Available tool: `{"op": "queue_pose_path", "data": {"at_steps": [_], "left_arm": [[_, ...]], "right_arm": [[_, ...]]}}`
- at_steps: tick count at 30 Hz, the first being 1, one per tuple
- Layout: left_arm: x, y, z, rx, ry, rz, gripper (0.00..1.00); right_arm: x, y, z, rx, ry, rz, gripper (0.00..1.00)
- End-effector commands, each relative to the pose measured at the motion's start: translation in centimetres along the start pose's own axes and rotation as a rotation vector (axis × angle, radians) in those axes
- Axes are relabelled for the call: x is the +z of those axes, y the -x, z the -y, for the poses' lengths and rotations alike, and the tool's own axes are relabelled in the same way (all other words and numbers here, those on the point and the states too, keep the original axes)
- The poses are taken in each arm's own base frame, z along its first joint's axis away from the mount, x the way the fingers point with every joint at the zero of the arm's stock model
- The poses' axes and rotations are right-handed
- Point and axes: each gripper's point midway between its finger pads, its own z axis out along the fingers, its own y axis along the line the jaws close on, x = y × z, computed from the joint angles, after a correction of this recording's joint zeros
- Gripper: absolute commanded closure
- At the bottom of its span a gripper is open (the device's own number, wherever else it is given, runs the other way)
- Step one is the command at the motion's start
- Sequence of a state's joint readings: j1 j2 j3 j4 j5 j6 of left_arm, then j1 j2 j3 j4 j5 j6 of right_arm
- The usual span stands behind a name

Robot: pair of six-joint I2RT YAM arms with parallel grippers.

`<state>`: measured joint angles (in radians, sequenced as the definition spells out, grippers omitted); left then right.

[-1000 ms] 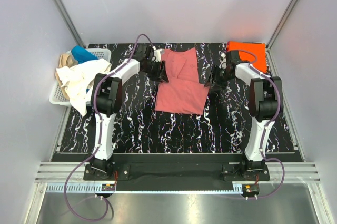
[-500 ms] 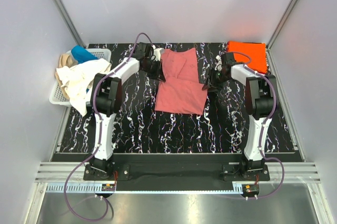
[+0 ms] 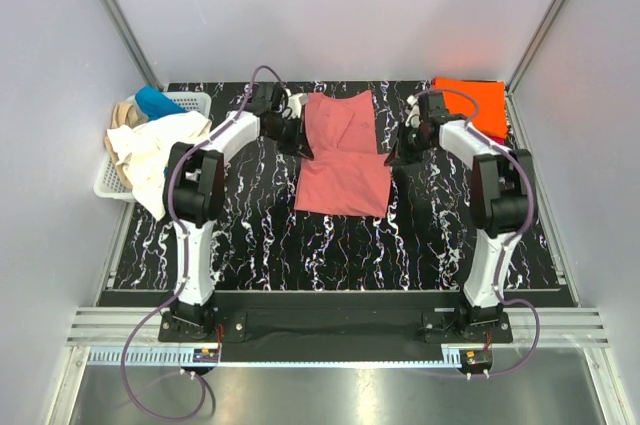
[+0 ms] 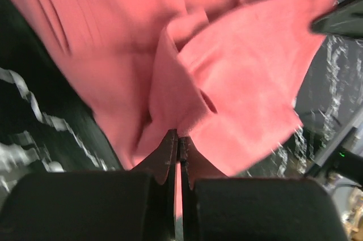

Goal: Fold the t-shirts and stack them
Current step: Fold the tshirt

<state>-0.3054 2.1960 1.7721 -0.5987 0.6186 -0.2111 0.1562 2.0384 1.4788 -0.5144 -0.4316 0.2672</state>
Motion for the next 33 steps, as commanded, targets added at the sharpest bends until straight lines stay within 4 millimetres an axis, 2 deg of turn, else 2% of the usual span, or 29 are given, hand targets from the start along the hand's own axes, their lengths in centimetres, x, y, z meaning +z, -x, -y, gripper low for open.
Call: {"op": "queue_pose_path", "data": {"at_steps": [1, 2, 3, 4, 5, 7, 8, 9, 10, 12, 13, 14, 15, 16, 17, 18, 19, 20, 22, 23, 24, 25, 26, 28, 29, 30, 31, 32, 33], "left_arm": [[-5.8, 0.9, 5.3, 0.024, -0.062, 0.091, 1.00], [-5.8, -0.5, 5.0, 0.008, -0.055, 0.069, 1.00], [-6.2, -1.0, 5.2, 0.014, -0.044, 0.071, 1.00], [-7.5, -1.3, 5.9, 0.031, -0.042, 0.092, 1.00], [-7.7, -2.7, 5.5, 0.012, -0.025, 0.073, 1.00], [-8.9, -5.0, 6.0, -0.007, -0.023, 0.063, 1.00], [-9.3, -5.9, 6.1, -0.019, -0.019, 0.059, 1.00], [-9.4, -7.0, 6.4, -0.022, -0.009, 0.054, 1.00], [-10.0, -9.2, 6.5, -0.044, 0.000, 0.037, 1.00], [-10.2, -11.8, 6.7, -0.041, 0.020, 0.017, 1.00], [-10.6, -14.3, 6.4, -0.065, 0.032, -0.002, 1.00], [-10.6, -15.7, 6.4, -0.072, 0.043, -0.013, 0.99], [-10.6, -17.0, 6.2, -0.083, 0.058, -0.023, 0.96], [-10.7, -19.8, 5.6, -0.125, 0.082, -0.050, 0.91], [-10.5, -21.5, 5.5, -0.133, 0.100, -0.069, 0.86], [-11.0, -22.6, 5.9, -0.150, 0.097, -0.061, 0.85], [-10.6, -25.3, 5.2, -0.183, 0.115, -0.102, 0.85], [-10.4, -26.7, 5.1, -0.160, 0.159, -0.111, 0.81], [-11.1, -26.9, 7.1, -0.092, 0.193, -0.077, 0.54], [-11.3, -26.5, 7.9, -0.106, 0.172, -0.069, 0.51], [-11.7, -25.9, 8.3, -0.119, 0.173, -0.051, 0.50], [-12.2, -24.3, 9.1, -0.103, 0.168, -0.007, 0.48], [-12.5, -23.0, 8.5, -0.093, 0.216, 0.044, 0.47], [-13.1, -19.9, 8.5, -0.048, 0.260, 0.111, 0.44], [-13.5, -18.1, 7.1, -0.063, 0.324, 0.157, 0.44], [-12.8, -17.3, 5.7, -0.061, 0.359, 0.135, 0.44], [-12.9, -14.9, 5.7, -0.058, 0.355, 0.169, 0.45], [-12.8, -13.4, 4.7, -0.089, 0.352, 0.174, 0.46], [-11.5, -11.3, 4.3, -0.079, 0.337, 0.152, 0.50]], "right_arm": [[-6.4, 1.7, -5.3, -0.101, 0.089, 0.143, 1.00], [-6.7, 0.7, -5.1, -0.098, 0.083, 0.133, 1.00], [-8.4, 0.5, -6.0, -0.114, 0.094, 0.163, 1.00], [-8.9, -0.3, -6.2, -0.112, 0.101, 0.161, 1.00], [-8.9, -2.0, -5.7, -0.106, 0.101, 0.136, 1.00], [-10.9, -3.5, -6.3, -0.105, 0.107, 0.156, 1.00], [-10.6, -5.6, -5.4, -0.076, 0.094, 0.123, 1.00], [-12.0, -6.5, -6.5, -0.088, 0.139, 0.137, 0.99], [-12.2, -7.7, -6.6, -0.078, 0.151, 0.124, 0.98], [-12.9, -10.6, -6.2, -0.059, 0.154, 0.118, 0.98], [-13.1, -11.7, -6.2, -0.019, 0.160, 0.108, 0.98], [-13.3, -13.7, -5.9, 0.008, 0.165, 0.097, 0.97], [-13.3, -14.8, -5.9, 0.033, 0.175, 0.085, 0.96], [-13.2, -16.1, -5.9, 0.084, 0.183, 0.063, 0.94], [-13.2, -18.0, -5.5, 0.107, 0.185, 0.045, 0.93], [-13.2, -19.2, -5.2, 0.168, 0.178, 0.018, 0.90], [-12.8, -20.9, -4.5, 0.211, 0.161, -0.014, 0.79], [-13.2, -21.7, -4.6, 0.239, 0.175, -0.013, 0.73], [-13.3, -23.6, -4.6, 0.330, 0.200, -0.037, 0.55], [-13.5, -24.1, -4.6, 0.346, 0.197, -0.047, 0.48], [-13.8, -24.2, -4.5, 0.356, 0.192, -0.041, 0.46], [-14.5, -23.5, -4.8, 0.336, 0.189, -0.011, 0.46], [-14.9, -23.0, -4.3, 0.328, 0.145, 0.026, 0.46], [-15.7, -20.5, -4.6, 0.293, 0.113, 0.099, 0.45], [-15.6, -18.6, -4.4, 0.279, 0.086, 0.163, 0.45], [-15.5, -17.1, -4.5, 0.246, 0.081, 0.199, 0.46], [-15.7, -15.0, -5.0, 0.223, 0.082, 0.250, 0.46], [-14.3, -12.8, -4.4, 0.218, 0.045, 0.275, 0.47], [-13.8, -11.4, -4.6, 0.170, 0.039, 0.287, 0.48]]}}
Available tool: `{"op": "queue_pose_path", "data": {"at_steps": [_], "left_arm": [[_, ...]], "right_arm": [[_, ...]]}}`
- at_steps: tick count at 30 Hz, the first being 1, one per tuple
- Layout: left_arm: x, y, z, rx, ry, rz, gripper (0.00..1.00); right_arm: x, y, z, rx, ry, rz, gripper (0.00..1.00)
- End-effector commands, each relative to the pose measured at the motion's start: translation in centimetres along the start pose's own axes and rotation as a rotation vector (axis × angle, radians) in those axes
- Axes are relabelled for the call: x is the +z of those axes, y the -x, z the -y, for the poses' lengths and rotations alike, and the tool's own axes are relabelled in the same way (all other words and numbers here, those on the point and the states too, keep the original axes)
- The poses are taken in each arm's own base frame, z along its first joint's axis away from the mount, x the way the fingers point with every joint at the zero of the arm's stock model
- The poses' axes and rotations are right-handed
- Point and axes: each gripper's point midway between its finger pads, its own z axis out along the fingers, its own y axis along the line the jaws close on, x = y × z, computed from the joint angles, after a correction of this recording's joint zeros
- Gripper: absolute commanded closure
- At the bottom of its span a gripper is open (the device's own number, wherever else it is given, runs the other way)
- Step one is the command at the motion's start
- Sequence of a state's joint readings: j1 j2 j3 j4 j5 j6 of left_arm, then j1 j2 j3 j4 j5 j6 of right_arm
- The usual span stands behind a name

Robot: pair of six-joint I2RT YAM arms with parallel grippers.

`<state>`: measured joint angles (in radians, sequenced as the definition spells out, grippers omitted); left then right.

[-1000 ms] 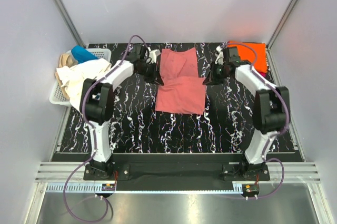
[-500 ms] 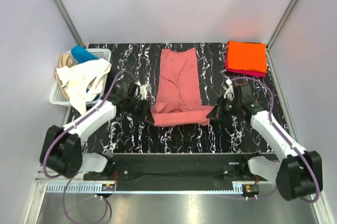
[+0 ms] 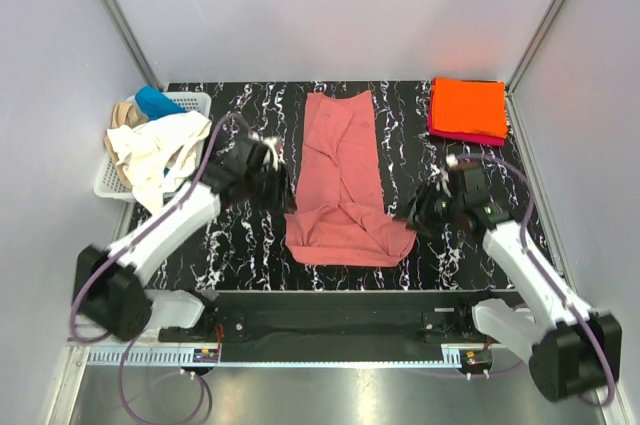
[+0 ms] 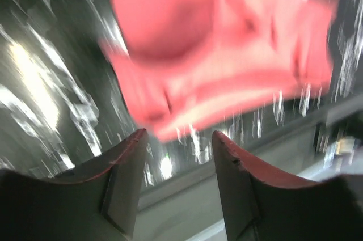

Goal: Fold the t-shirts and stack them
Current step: Fold the tshirt

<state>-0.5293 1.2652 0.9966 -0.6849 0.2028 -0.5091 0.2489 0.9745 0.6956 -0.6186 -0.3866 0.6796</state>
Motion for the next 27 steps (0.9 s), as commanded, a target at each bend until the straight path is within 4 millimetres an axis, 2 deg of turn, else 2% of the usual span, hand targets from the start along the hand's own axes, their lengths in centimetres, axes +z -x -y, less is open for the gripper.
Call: {"op": "queue_pose_path", "data": {"at_steps": [1, 2, 3, 4, 5, 6, 7, 8, 10, 11, 12, 13, 15, 16, 17, 19, 20, 21, 22, 24, 27], "left_arm": [[3.1, 6.9, -1.7, 0.015, 0.042, 0.051, 0.52], [3.8, 7.9, -1.5, 0.017, 0.012, 0.032, 0.53], [5.5, 9.7, -1.0, 0.047, -0.005, 0.014, 0.54], [6.3, 10.4, -0.7, 0.060, -0.019, 0.005, 0.56], [7.1, 11.0, -0.3, 0.065, -0.038, -0.007, 0.57], [8.7, 12.1, -0.1, 0.064, -0.045, -0.021, 0.58], [9.4, 12.6, 0.1, 0.068, -0.056, -0.027, 0.58], [10.1, 13.2, 0.1, 0.066, -0.057, -0.028, 0.58], [12.4, 14.5, -0.5, 0.071, -0.031, -0.029, 0.59], [13.2, 15.0, -1.0, 0.071, -0.008, -0.027, 0.60], [14.9, 15.2, -1.7, 0.068, 0.007, -0.044, 0.60], [15.7, 15.3, -2.1, 0.063, 0.018, -0.056, 0.60], [17.8, 15.3, -2.9, 0.051, 0.028, -0.090, 0.60], [18.4, 15.3, -3.2, 0.049, 0.034, -0.097, 0.60], [19.0, 15.5, -3.6, 0.048, 0.047, -0.098, 0.60], [20.2, 15.8, -4.3, 0.047, 0.061, -0.100, 0.60], [20.6, 16.1, -4.5, 0.047, 0.064, -0.097, 0.60], [21.3, 16.6, -4.7, 0.048, 0.061, -0.092, 0.60], [21.6, 16.9, -4.7, 0.047, 0.057, -0.089, 0.60], [22.3, 18.1, -4.8, 0.039, 0.032, -0.077, 0.60], [22.6, 20.2, -4.5, 0.021, -0.011, -0.042, 0.60]], "right_arm": [[1.4, 8.6, -4.2, -0.152, 0.027, 0.210, 0.50], [3.8, 9.7, -3.6, -0.154, -0.013, 0.174, 0.51], [4.8, 10.5, -4.0, -0.179, -0.014, 0.162, 0.54], [5.1, 12.2, -5.6, -0.205, 0.015, 0.174, 0.59], [7.6, 12.7, -5.1, -0.201, 0.005, 0.134, 0.61], [8.6, 13.0, -5.5, -0.207, 0.023, 0.112, 0.64], [10.3, 13.8, -5.3, -0.199, 0.008, 0.092, 0.69], [11.3, 14.3, -5.5, -0.202, 0.015, 0.090, 0.71], [12.7, 15.6, -6.2, -0.205, 0.031, 0.098, 0.74], [14.5, 15.8, -5.2, -0.192, 0.012, 0.078, 0.78], [15.3, 16.1, -5.1, -0.190, 0.009, 0.074, 0.79], [17.0, 16.5, -4.6, -0.182, -0.004, 0.058, 0.80], [18.5, 17.1, -3.9, -0.181, -0.025, 0.055, 0.82], [19.0, 17.9, -4.3, -0.184, -0.017, 0.065, 0.84], [20.3, 17.8, -3.3, -0.177, -0.040, 0.051, 0.84], [21.2, 18.8, -3.4, -0.185, -0.050, 0.070, 0.86], [22.2, 19.1, -2.2, -0.177, -0.088, 0.077, 0.87], [22.6, 19.4, -1.9, -0.169, -0.102, 0.082, 0.88], [22.8, 20.3, -2.2, -0.172, -0.102, 0.103, 0.88], [23.9, 20.6, -1.3, -0.157, -0.135, 0.104, 0.89], [24.7, 21.7, -1.7, -0.157, -0.133, 0.116, 0.89]]}}
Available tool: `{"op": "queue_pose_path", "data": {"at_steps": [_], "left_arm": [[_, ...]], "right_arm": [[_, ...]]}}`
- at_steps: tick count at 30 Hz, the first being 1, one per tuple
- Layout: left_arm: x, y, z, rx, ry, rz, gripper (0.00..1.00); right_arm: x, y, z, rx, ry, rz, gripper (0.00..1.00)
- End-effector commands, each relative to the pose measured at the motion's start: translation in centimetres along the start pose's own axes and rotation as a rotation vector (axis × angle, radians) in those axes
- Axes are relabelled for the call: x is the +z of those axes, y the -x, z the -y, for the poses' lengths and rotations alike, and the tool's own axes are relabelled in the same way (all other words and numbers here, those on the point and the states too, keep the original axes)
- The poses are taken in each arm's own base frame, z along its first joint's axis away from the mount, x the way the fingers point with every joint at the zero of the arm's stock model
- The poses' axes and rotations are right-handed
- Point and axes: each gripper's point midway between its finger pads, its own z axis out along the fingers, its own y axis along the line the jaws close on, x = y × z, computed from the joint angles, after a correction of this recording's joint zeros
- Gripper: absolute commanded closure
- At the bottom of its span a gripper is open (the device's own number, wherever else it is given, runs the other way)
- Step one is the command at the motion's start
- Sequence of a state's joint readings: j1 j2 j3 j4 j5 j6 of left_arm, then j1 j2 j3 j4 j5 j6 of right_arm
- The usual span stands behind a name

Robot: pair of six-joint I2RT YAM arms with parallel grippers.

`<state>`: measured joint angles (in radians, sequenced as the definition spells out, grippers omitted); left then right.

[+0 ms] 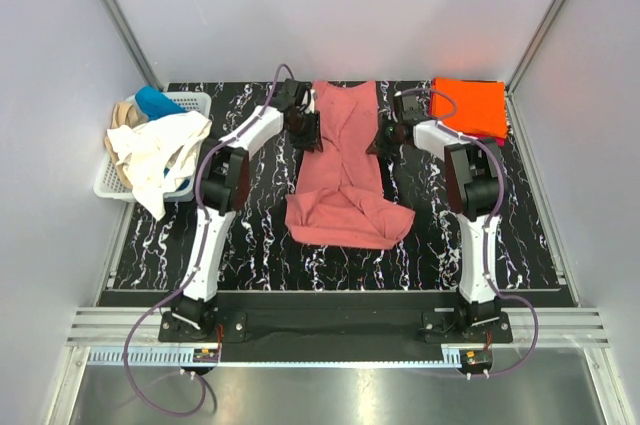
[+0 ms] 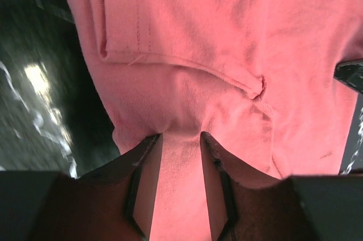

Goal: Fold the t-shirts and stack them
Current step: Fold the tshirt

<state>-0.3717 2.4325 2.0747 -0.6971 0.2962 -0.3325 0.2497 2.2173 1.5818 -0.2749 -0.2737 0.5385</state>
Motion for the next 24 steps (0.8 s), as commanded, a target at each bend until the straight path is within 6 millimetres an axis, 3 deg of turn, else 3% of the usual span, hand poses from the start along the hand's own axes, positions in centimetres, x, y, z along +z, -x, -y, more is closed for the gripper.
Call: {"op": "queue_pose_path", "data": {"at_steps": [1, 3, 4, 5, 7, 8, 9, 10, 11, 12, 14, 15, 17, 18, 19, 20, 21, 24], "left_arm": [[0.6, 2.3, -0.6, -0.007, -0.043, 0.034, 0.60], [-0.9, 3.4, 0.7, -0.014, -0.100, 0.050, 0.60], [-2.0, 3.9, 1.0, -0.014, -0.115, 0.061, 0.59], [-3.2, 4.3, 1.2, -0.011, -0.116, 0.076, 0.58], [-7.2, 4.7, 2.3, 0.012, -0.100, 0.126, 0.57], [-10.6, 5.5, 3.2, 0.034, -0.083, 0.188, 0.57], [-10.7, 3.6, 2.3, 0.015, -0.053, 0.152, 0.56], [-11.5, 2.8, 2.1, 0.009, -0.038, 0.151, 0.56], [-13.8, 2.4, 2.7, 0.015, -0.038, 0.177, 0.56], [-13.0, -0.5, 1.5, -0.010, -0.015, 0.113, 0.55], [-14.3, -2.7, 1.2, -0.017, -0.005, 0.109, 0.55], [-13.0, -5.8, -0.3, -0.043, 0.018, 0.052, 0.53], [-13.4, -7.8, -1.7, -0.078, 0.041, 0.039, 0.51], [-12.5, -10.2, -2.8, -0.116, 0.044, -0.001, 0.51], [-12.4, -11.0, -3.0, -0.130, 0.033, -0.005, 0.50], [-12.7, -11.5, -3.3, -0.142, 0.030, 0.002, 0.50], [-12.3, -12.8, -3.9, -0.156, 0.041, -0.015, 0.50], [-11.4, -14.4, -3.1, -0.195, -0.034, -0.036, 0.46]], "right_arm": [[1.3, 2.9, -0.4, -0.031, -0.026, 0.075, 0.89], [0.9, 3.4, -0.8, -0.065, -0.032, 0.063, 0.88], [-0.1, 4.9, -2.2, -0.087, -0.014, 0.082, 0.87], [-1.4, 4.5, -2.5, -0.094, -0.032, 0.050, 0.83], [-3.5, 4.4, -2.7, -0.103, -0.060, 0.045, 0.80], [-5.9, 4.4, -3.9, -0.107, -0.053, 0.060, 0.78], [-7.0, 3.8, -4.2, -0.107, -0.052, 0.062, 0.78], [-7.2, 1.6, -3.0, -0.097, -0.084, 0.025, 0.78], [-9.2, 1.0, -4.6, -0.119, -0.065, 0.046, 0.78], [-9.8, -0.2, -4.8, -0.126, -0.063, 0.037, 0.78], [-10.9, -3.7, -5.0, -0.148, -0.056, -0.009, 0.80], [-11.0, -6.1, -6.1, -0.193, -0.041, -0.042, 0.83], [-11.9, -9.0, -6.3, -0.231, -0.044, -0.056, 0.87], [-12.1, -10.1, -6.8, -0.244, -0.028, -0.062, 0.89], [-12.5, -12.0, -7.0, -0.263, -0.017, -0.077, 0.92], [-12.5, -12.4, -7.4, -0.273, -0.006, -0.059, 0.94], [-12.2, -14.1, -7.2, -0.281, -0.007, -0.080, 0.96], [-11.7, -15.6, -7.8, -0.316, 0.031, -0.087, 0.96]]}}
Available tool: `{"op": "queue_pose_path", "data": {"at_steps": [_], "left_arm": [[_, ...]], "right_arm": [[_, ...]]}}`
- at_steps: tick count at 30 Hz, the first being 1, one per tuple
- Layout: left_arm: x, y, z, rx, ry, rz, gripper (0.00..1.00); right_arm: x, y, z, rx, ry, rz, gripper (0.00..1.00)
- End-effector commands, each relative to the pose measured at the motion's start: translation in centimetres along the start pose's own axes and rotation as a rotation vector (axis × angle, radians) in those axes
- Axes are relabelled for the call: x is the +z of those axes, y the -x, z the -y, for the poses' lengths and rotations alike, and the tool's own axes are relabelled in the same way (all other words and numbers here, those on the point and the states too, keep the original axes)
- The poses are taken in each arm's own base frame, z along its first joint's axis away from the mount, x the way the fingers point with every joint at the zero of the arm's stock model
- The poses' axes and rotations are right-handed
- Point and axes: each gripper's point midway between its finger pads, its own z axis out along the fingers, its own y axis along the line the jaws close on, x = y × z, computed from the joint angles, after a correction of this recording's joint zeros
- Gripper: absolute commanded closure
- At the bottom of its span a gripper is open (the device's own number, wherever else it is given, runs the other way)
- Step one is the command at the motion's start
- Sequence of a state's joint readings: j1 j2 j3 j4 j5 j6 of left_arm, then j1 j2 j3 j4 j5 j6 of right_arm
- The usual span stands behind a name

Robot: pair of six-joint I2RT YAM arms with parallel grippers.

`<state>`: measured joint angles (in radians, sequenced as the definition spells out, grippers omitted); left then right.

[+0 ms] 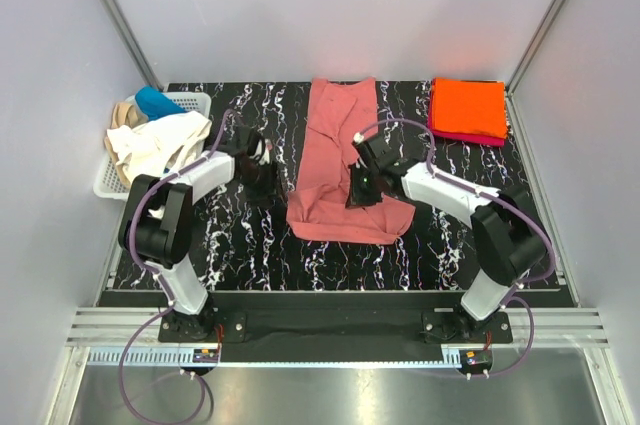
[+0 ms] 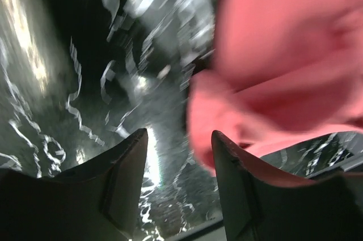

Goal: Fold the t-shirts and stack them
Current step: Fold the tshirt

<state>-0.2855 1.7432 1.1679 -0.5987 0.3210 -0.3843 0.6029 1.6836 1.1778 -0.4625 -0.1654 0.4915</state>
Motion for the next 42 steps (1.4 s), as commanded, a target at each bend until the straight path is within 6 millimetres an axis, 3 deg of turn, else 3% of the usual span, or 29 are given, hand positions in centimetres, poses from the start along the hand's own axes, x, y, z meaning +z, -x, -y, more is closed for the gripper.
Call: {"op": "queue_pose_path", "data": {"at_steps": [1, 6, 16, 21, 26, 30, 35, 42], "left_arm": [[0.9, -0.2, 0.9, -0.047, -0.092, 0.025, 0.46], [1.8, -0.9, 0.0, -0.089, -0.070, 0.048, 0.43], [3.7, -0.7, 0.6, -0.101, -0.129, 0.056, 0.43], [3.4, -1.4, 2.3, -0.069, -0.173, 0.043, 0.57], [1.8, -1.9, 5.0, -0.013, -0.210, 0.075, 0.85], [1.2, -3.4, 6.2, 0.019, -0.200, 0.085, 0.99], [0.2, -4.6, 6.8, 0.054, -0.163, 0.133, 1.00], [-0.5, -6.0, 9.6, 0.123, -0.189, 0.154, 1.00]], "right_arm": [[0.8, 0.0, 0.2, -0.013, -0.006, 0.056, 0.96], [2.0, -0.9, 0.6, -0.062, -0.025, 0.064, 0.97], [4.5, -3.1, 2.7, -0.086, -0.072, 0.009, 0.97], [3.8, -4.4, 2.5, -0.082, -0.061, -0.002, 0.97], [3.1, -5.5, 1.7, -0.074, -0.035, -0.001, 0.96], [2.7, -6.9, 1.8, -0.071, -0.037, -0.010, 0.96], [1.8, -7.9, 1.3, -0.060, -0.004, 0.006, 0.96], [1.2, -10.4, 1.4, -0.075, 0.034, -0.005, 0.96]]}}
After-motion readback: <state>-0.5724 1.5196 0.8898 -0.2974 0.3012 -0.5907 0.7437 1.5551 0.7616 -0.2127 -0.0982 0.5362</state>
